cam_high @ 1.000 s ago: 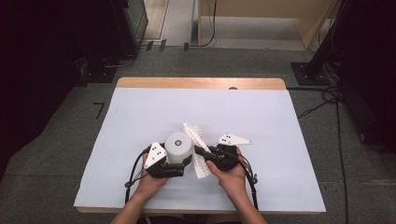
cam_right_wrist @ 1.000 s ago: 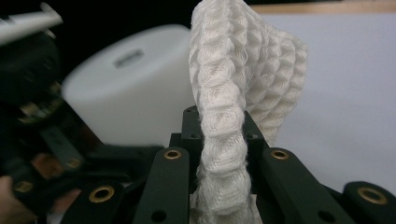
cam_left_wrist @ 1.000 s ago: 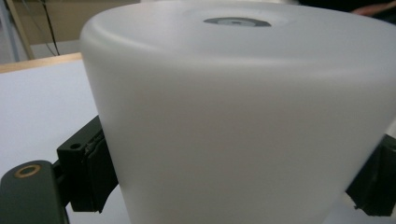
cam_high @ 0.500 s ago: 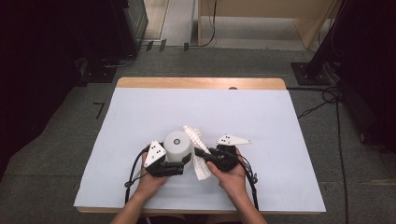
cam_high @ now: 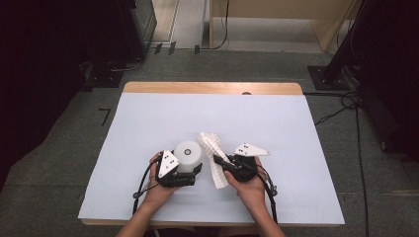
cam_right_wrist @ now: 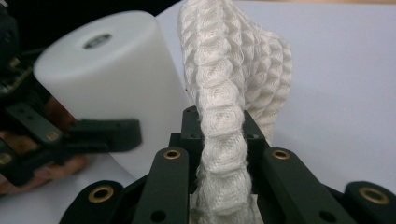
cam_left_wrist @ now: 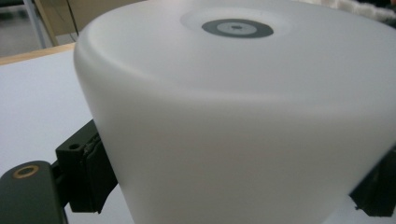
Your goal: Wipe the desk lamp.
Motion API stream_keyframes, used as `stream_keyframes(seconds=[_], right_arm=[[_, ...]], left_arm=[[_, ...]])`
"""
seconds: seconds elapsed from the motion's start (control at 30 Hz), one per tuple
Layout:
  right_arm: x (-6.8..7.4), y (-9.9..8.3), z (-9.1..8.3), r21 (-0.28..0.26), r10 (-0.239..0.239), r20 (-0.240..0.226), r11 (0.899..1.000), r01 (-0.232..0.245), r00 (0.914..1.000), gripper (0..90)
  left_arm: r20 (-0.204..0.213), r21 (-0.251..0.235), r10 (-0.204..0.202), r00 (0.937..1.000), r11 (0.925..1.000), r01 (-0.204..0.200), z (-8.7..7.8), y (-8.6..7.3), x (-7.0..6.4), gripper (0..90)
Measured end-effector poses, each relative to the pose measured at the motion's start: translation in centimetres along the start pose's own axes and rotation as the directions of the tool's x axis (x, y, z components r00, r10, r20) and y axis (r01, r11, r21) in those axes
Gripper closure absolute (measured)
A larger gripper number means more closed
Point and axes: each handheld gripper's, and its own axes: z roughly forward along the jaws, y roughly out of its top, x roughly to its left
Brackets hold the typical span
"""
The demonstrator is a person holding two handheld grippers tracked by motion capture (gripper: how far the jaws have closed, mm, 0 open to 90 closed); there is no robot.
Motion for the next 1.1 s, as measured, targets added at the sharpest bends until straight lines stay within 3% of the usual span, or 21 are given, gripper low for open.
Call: stream_keyframes(seconds=[0.2,0.4,0.47,0.57,0.6,0.67,0.73,0.83,0.87,0.9,0.97,1.03,1.1], right_arm=[[-0.9,-1.4,-0.4,0.03,0.013,0.035,0.999,-0.014,0.9993,78.2],[-1.2,-1.7,-0.5,0.03,0.023,0.041,0.999,-0.024,0.9989,77.9],[-1.1,-1.8,-0.3,0.037,0.023,0.041,0.999,-0.025,0.9989,77.7],[-1.0,-1.9,-0.1,0.044,0.02,0.043,0.999,-0.022,0.9989,77.6],[-0.9,-2.1,0.2,0.049,0.025,0.042,0.998,-0.027,0.9988,77.5],[-0.8,-2.2,0.3,0.054,0.028,0.038,0.998,-0.03,0.9989,77.5],[-0.4,-2.4,0.8,0.068,0.03,0.04,0.997,-0.033,0.9987,77.3],[0.3,-2.7,1.4,0.088,0.021,0.039,0.996,-0.025,0.999,77.1],[0.5,-2.7,1.5,0.089,0.017,0.036,0.996,-0.02,0.9992,77.1],[0.6,-2.7,1.6,0.089,0.017,0.033,0.996,-0.02,0.9993,77.1],[0.8,-2.7,1.8,0.09,0.026,0.022,0.996,-0.028,0.9994,77.2],[1.1,-2.7,1.8,0.082,0.038,0.003,0.996,-0.038,0.9993,77.4],[1.5,-2.4,1.6,0.075,0.047,-0.021,0.996,-0.045,0.9987,77.7]], left_arm=[[0.001,0.022,-0.004,1.0,0.9998,0.004,-0.3,-0.1,0.4,0.0],[-0.043,0.007,-0.017,0.9989,0.9998,0.018,-1.1,-0.1,-0.1,0.0],[-0.108,-0.021,-0.012,0.9941,0.9997,0.01,-1.5,0.1,-0.9,0.0],[-0.133,-0.04,-0.028,0.9907,0.9989,0.023,-1.6,0.5,-1.5,0.0],[-0.177,-0.02,-0.026,0.9838,0.9995,0.023,-1.2,0.7,-2.1,0.0],[-0.187,-0.007,-0.017,0.9822,0.9998,0.016,-1.0,0.7,-2.3,0.0],[-0.227,0.032,0.003,0.974,0.9995,0.004,-0.4,0.6,-2.6,0.0],[-0.189,0.021,0.013,0.9819,0.9997,-0.009,-0.8,0.8,-2.5,7.5],[-0.189,0.021,0.013,0.9819,0.9997,-0.009,-0.8,0.8,-2.5,8.3],[-0.13,0.018,-0.008,0.9914,0.9998,0.01,-1.0,1.1,-1.9,8.5],[-0.04,-0.003,-0.057,0.9976,0.9984,0.057,-1.3,1.1,-0.9,8.6],[0.018,-0.02,-0.094,0.9954,0.9953,0.094,-1.6,1.1,-0.1,8.7],[0.058,-0.035,-0.096,0.9937,0.9945,0.098,-1.8,1.2,0.1,8.7]])
